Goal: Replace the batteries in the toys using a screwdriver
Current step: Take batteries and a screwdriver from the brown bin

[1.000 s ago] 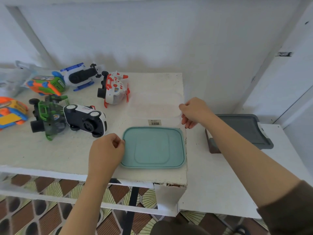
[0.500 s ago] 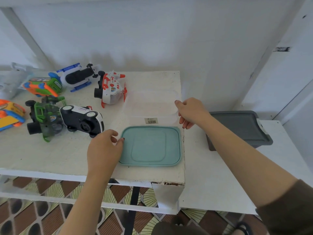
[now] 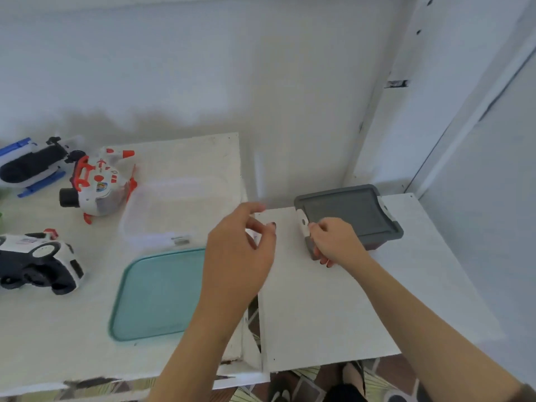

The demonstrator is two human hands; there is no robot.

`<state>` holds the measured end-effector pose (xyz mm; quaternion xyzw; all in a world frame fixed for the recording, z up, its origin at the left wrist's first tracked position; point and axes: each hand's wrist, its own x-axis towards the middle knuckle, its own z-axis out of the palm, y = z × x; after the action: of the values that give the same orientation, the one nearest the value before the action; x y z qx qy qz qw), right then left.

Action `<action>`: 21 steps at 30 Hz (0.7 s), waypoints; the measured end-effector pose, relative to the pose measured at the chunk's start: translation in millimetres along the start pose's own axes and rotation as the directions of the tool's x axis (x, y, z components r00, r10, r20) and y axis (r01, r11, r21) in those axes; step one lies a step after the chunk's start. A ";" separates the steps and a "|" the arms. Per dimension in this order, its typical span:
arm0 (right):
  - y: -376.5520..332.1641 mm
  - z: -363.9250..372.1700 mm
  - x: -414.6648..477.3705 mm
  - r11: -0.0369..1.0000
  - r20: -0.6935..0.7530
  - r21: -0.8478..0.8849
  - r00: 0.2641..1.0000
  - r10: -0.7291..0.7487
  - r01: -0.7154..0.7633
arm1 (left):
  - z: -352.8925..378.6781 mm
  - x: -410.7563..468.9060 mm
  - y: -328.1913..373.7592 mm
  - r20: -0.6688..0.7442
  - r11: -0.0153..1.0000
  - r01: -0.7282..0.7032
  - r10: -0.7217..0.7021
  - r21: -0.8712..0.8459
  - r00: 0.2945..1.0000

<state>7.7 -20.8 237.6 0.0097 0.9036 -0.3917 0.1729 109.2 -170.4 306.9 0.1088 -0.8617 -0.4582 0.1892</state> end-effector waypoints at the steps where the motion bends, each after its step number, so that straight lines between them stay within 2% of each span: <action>1: 14.8 -8.2 6.1 0.999 -0.014 -0.024 0.999 0.035 -0.036 | 20.6 -0.1 4.2 0.069 0.999 0.028 -0.026 -0.021 0.997; 5: 76.3 -45.3 38.7 0.977 -0.041 -0.168 0.991 0.124 -0.129 | 108.2 4.0 -2.7 0.288 0.992 0.126 -0.127 0.023 0.949; 8: 118.1 -72.6 67.6 0.958 -0.042 -0.220 0.983 0.178 -0.183 | 166.4 22.9 -33.8 0.337 0.967 0.252 -0.247 0.028 0.909; 10: 144.9 -87.4 91.1 0.939 -0.061 -0.285 0.981 0.182 -0.192 | 197.3 38.9 -58.8 0.360 0.940 0.327 -0.340 0.098 0.869; 17: 211.8 -116.6 189.4 0.870 -0.062 -0.436 0.972 0.228 -0.231 | 270.6 100.2 -124.7 0.285 0.797 0.498 -0.593 0.341 0.753; 21: 230.6 -109.8 234.8 0.834 -0.059 -0.513 0.977 0.204 -0.205 | 295.1 124.7 -141.5 0.244 0.748 0.538 -0.647 0.390 0.723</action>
<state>-211.3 189.4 69.4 0.0597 0.9693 -0.1145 0.2094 -127.2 -73.3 67.5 0.3214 -0.8569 -0.3741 -0.1501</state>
